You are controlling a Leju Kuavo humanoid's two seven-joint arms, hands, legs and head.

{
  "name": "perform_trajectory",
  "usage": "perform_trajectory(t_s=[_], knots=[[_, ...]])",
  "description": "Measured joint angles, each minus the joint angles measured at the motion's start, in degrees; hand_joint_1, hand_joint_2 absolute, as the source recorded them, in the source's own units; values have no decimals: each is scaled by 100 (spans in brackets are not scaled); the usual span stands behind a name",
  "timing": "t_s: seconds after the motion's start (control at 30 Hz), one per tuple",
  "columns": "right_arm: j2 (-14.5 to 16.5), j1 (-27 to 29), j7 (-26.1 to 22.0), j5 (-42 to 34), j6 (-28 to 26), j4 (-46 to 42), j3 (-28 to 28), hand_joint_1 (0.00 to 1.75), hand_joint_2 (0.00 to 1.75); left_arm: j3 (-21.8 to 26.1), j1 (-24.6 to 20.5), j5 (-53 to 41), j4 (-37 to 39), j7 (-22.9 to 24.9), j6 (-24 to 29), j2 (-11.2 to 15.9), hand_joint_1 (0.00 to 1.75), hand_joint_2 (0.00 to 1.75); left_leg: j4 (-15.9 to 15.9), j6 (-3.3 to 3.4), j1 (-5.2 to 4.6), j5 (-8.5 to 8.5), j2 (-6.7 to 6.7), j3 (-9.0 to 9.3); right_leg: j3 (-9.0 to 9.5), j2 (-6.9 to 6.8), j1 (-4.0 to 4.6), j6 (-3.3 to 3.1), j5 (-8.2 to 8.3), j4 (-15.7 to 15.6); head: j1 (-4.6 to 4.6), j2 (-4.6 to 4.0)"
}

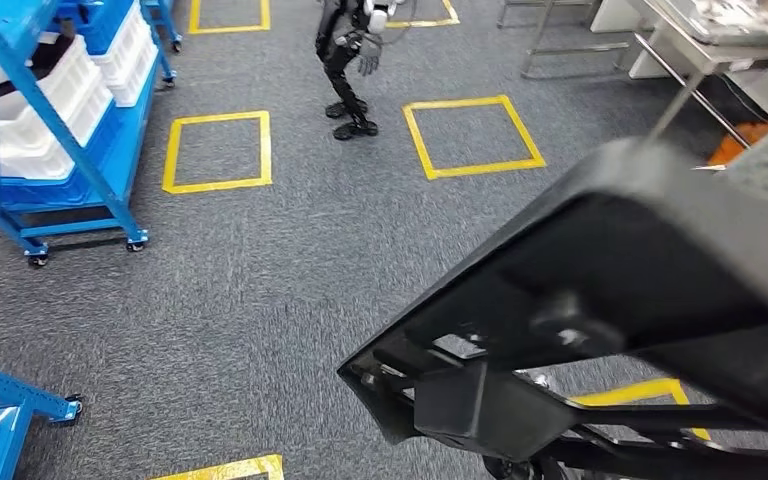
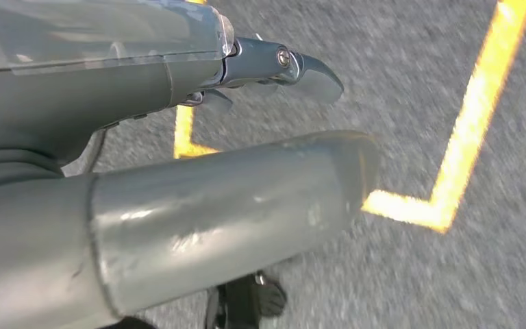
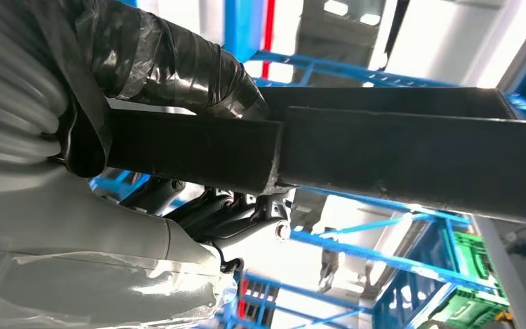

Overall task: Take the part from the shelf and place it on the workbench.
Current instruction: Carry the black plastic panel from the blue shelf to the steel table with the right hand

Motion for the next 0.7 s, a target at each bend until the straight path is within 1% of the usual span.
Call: perform_trajectory(t_s=[0.03,0.07,0.1,0.13,0.17,0.2,0.23,0.27,0.3,0.33,0.37,0.4,0.43,0.47,0.5,0.53,0.57,0.6,0.63,0.67,0.7], knots=[[-15,-7,-22,61,-45,3,50,175,175,13,12,3,0,-9,-35,-1,0,0,1,19,-18,-7,72,-4,-189,-105,-1,11,-185,387,-1,0],[-29,-9,-48,110,-90,7,108,175,175,25,20,5,0,-23,-59,-1,0,0,2,29,-36,-14,146,-6,-359,-152,-4,16,-314,727,-1,1],[-39,-8,-66,129,-119,10,160,175,175,36,22,8,0,-40,-73,-2,0,0,2,36,-54,-22,219,-5,-456,-174,-2,10,-347,919,-1,1],[-49,-9,-78,136,-138,12,203,175,175,46,19,10,0,-56,-81,-3,0,0,3,42,-68,-32,287,2,-448,-186,3,-8,-272,902,0,0],[-61,-9,-84,137,-159,12,245,175,175,54,13,10,0,-70,-87,-5,0,0,3,43,-81,-44,349,17,-315,-215,17,-40,-101,648,0,0],[-74,-10,-85,136,-175,11,276,175,175,56,7,9,0,-80,-93,-9,0,0,1,40,-90,-59,406,40,-95,-303,48,-88,101,237,0,0],[-89,-15,-85,134,-189,9,299,175,175,56,2,7,0,-88,-97,-16,0,0,-2,32,-100,-75,458,63,115,-446,96,-147,237,-158,-1,0],[-105,-22,-86,128,-202,8,320,175,175,57,-1,4,0,-95,-102,-26,0,0,-3,16,-105,-90,506,79,273,-567,144,-198,326,-466,-1,1],[-120,-26,-88,116,-207,7,330,175,175,59,-3,2,0,-99,-106,-34,0,0,-5,-3,-105,-103,556,92,350,-650,188,-240,346,-627,-1,1],[-133,-28,-91,101,-211,6,335,175,175,60,-3,-2,0,-104,-110,-42,0,0,-8,-26,-104,-114,608,101,355,-656,216,-265,326,-659,-1,1],[-146,-23,-94,88,-214,5,338,175,175,61,-9,-7,0,-112,-122,-50,0,0,-16,-51,-102,-123,668,120,352,-584,223,-284,340,-682,0,1],[-157,-9,-97,78,-215,3,338,175,175,61,-18,-16,0,-127,-138,-57,0,0,-6,-78,-97,-146,658,135,373,-516,205,-302,363,-722,-1,1],[-166,0,-102,75,-215,-1,338,175,175,62,-25,-29,0,-148,-154,-71,0,0,56,-103,-92,-203,565,125,402,-451,181,-322,388,-771,0,1],[-172,2,-107,75,-215,-4,339,175,175,62,-30,-47,0,-171,-171,-87,0,0,215,-125,-85,-311,421,66,429,-386,153,-345,416,-819,-2,0],[-175,5,-111,76,-214,-7,343,175,175,61,-24,-62,0,-190,-175,-104,0,0,491,-144,-71,-467,242,-60,451,-329,127,-361,437,-848,-3,-1],[-177,1,-114,76,-213,-7,348,175,175,61,-10,-74,0,-203,-173,-119,0,0,851,-160,-61,-640,119,-237,451,-261,122,-376,440,-850,-3,-1],[-178,2,-111,76,-213,-6,356,175,175,60,7,-83,0,-215,-171,-131,0,0,1217,-178,-49,-782,64,-429,445,-189,120,-384,440,-841,-5,-1],[-180,6,-103,75,-213,-4,365,175,175,60,22,-87,0,-230,-166,-141,0,0,1473,-200,-37,-834,45,-577,441,-108,117,-381,433,-825,-4,-1],[-182,9,-93,69,-213,-3,372,175,175,60,31,-91,0,-249,-165,-149,0,0,1538,-221,-24,-772,40,-640,437,-22,109,-369,423,-802,-4,0],[-183,11,-82,58,-213,-1,378,175,175,60,32,-94,0,-268,-166,-156,0,0,1385,-240,-9,-606,30,-598,434,61,97,-348,406,-769,-4,0],[-183,13,-73,40,-213,-1,382,175,175,60,29,-95,0,-283,-168,-161,0,0,1052,-258,10,-376,-10,-465,434,139,78,-318,382,-729,-4,0]])
